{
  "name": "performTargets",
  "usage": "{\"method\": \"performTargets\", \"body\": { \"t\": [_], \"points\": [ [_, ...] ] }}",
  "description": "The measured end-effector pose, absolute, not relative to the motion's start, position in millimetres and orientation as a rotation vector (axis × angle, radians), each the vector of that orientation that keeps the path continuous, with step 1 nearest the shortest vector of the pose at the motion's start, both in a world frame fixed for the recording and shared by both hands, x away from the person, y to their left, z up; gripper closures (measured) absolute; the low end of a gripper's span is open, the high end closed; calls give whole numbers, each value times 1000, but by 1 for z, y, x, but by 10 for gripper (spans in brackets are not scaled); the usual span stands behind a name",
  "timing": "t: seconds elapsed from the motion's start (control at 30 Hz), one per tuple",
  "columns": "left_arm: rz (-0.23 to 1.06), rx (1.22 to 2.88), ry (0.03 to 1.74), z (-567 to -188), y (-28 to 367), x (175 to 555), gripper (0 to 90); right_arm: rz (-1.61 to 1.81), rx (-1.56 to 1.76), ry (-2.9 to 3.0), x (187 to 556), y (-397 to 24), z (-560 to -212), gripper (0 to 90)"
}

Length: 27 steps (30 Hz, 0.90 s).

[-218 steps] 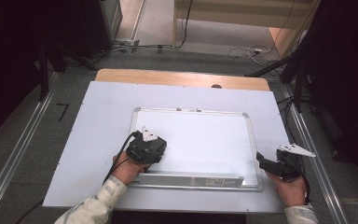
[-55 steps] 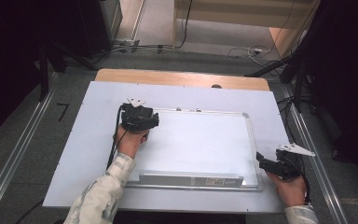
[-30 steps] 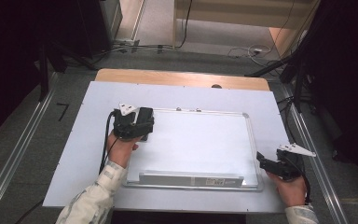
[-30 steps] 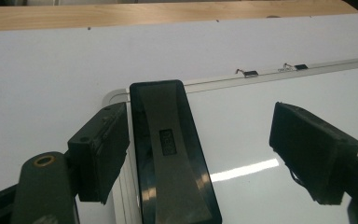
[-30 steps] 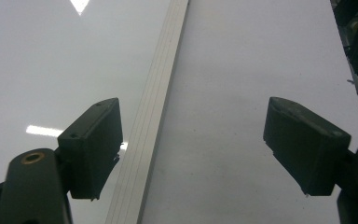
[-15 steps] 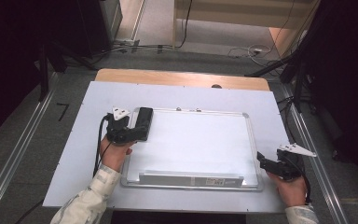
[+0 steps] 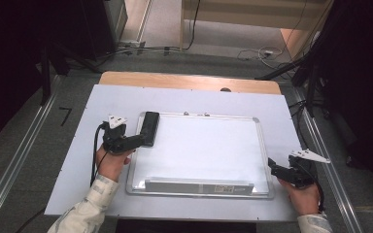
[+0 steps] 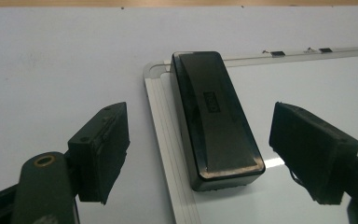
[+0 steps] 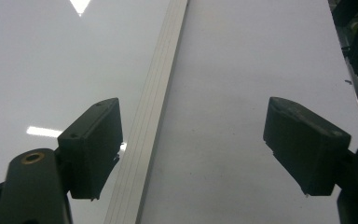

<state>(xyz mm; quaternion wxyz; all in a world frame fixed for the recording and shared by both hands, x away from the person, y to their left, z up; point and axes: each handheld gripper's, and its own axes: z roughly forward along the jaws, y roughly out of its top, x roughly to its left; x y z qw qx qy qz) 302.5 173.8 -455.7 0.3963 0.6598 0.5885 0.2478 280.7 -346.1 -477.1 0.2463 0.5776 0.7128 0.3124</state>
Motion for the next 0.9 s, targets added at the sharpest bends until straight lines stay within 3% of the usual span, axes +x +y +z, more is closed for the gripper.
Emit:
{"method": "performTargets", "body": {
  "t": [0.9],
  "points": [
    [620,1645,1527,-463,200,279,202,855,1574,1943,280,-347,-477,183]
  ]
}}
